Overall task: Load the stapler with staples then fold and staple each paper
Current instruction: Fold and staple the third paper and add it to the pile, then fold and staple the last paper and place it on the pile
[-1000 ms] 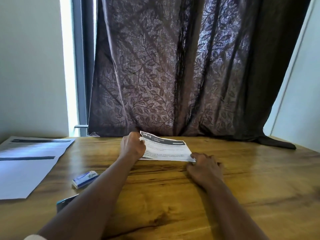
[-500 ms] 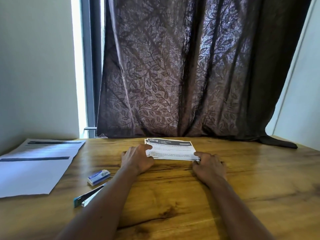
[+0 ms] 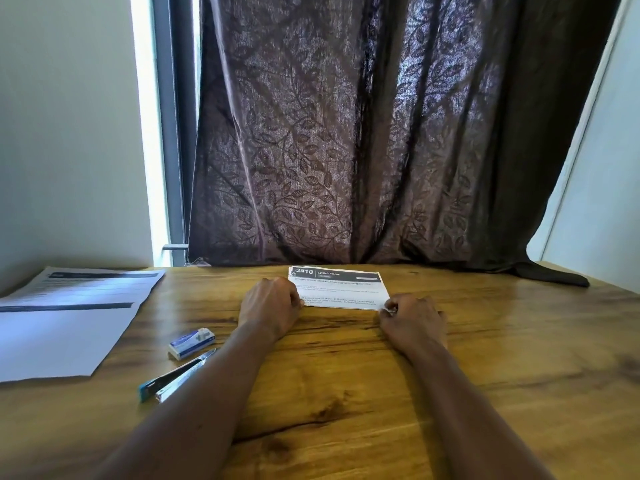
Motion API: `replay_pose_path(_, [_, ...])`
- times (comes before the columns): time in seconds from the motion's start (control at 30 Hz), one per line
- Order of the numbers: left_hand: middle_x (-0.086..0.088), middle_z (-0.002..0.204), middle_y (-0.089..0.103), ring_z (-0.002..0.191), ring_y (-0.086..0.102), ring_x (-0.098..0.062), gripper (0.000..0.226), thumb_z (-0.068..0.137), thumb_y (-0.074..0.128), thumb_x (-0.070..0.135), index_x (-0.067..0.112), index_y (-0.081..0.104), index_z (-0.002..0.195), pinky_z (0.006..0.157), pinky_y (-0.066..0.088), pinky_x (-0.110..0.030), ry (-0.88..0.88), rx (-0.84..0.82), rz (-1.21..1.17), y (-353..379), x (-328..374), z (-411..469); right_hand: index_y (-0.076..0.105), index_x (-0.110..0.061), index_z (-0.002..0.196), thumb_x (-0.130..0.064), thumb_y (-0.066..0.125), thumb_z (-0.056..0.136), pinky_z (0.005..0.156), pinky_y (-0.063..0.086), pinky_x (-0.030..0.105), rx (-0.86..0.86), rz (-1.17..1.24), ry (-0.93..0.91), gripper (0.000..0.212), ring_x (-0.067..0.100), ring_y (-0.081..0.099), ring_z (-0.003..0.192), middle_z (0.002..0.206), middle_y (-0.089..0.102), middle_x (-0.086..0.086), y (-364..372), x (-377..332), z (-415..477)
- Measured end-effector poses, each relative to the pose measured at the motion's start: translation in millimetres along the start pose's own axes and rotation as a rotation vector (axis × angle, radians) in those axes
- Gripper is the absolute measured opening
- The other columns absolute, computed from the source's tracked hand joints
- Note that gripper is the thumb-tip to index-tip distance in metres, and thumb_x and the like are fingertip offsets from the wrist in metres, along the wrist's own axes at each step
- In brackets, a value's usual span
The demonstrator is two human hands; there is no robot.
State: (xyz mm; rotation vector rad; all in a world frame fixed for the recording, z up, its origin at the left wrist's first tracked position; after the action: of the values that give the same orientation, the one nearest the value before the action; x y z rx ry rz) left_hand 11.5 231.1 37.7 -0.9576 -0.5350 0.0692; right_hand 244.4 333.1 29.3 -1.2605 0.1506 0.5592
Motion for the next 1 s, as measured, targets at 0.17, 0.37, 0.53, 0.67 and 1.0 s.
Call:
replay_pose_path(0.17, [0.001, 0.097, 0.077, 0.082, 0.059, -0.013, 0.011, 0.091, 0.075, 0.033, 0.024, 0.079, 0.095, 0.07, 0.042, -0.029, -0.012, -0.001, -0.008, -1.6, 1.8, -1.3, 0.064, -0.031, 0.12, -0.045, 0.059, 0.094, 0.106, 0.036, 0.04, 0.034, 0.011, 0.011, 0.03, 0.023, 0.047, 0.127, 0.124, 0.064, 0.005, -2.8, 0.8, 0.1])
replay_pose_path(0.37, [-0.005, 0.128, 0.07, 0.116, 0.063, -0.026, 0.045, 0.092, 0.071, 0.043, 0.02, 0.065, 0.131, 0.089, 0.049, -0.037, -0.013, 0.003, -0.052, -12.5, 9.8, -9.1, 0.059, -0.028, 0.133, -0.042, 0.057, 0.094, 0.104, 0.039, 0.043, 0.136, 0.005, -0.084, 0.042, 0.022, 0.048, 0.127, 0.134, 0.059, -0.001, -10.6, -13.5, -3.2])
replay_pose_path(0.53, [0.001, 0.134, 0.066, 0.123, 0.058, -0.022, 0.051, 0.092, 0.066, 0.05, 0.023, 0.062, 0.134, 0.1, 0.05, -0.041, 0.094, 0.134, -0.178, -60.3, 18.5, -27.7, 0.059, -0.026, 0.133, -0.047, 0.055, 0.093, 0.105, 0.042, 0.045, 0.126, 0.231, -0.282, 0.046, 0.023, 0.048, 0.125, 0.131, 0.058, 0.0, -13.1, -54.4, -28.6])
replay_pose_path(0.67, [0.006, 0.139, 0.061, 0.128, 0.054, -0.021, 0.051, 0.088, 0.062, 0.059, 0.032, 0.061, 0.131, 0.104, 0.046, -0.047, 0.148, 0.178, -0.083, -101.6, -11.1, -65.8, 0.064, -0.026, 0.126, -0.051, 0.055, 0.092, 0.108, 0.039, 0.038, 0.081, 0.339, -0.46, 0.043, 0.017, 0.048, 0.126, 0.129, 0.059, -0.004, -13.3, -97.2, -67.6])
replay_pose_path(1.0, [0.005, 0.153, 0.048, 0.14, 0.046, -0.023, 0.068, 0.089, 0.051, 0.073, 0.032, 0.048, 0.143, 0.108, 0.038, -0.047, -0.226, 0.034, 0.384, -194.7, -210.9, -105.3, 0.065, -0.034, 0.117, -0.043, 0.06, 0.095, 0.102, 0.042, 0.034, -0.1, 0.169, -0.764, 0.025, 0.007, 0.049, 0.118, 0.121, 0.059, -0.017, 11.4, -192.6, -123.7])
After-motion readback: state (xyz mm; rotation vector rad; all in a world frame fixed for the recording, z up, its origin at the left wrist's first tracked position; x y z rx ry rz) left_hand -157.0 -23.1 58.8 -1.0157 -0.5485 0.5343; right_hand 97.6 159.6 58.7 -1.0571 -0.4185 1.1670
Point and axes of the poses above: each hand's wrist, its own z-axis towards the middle knuckle, its own y-axis out of the palm, x = y × z, the point moved 6 cm from there along z, towards the middle knuckle
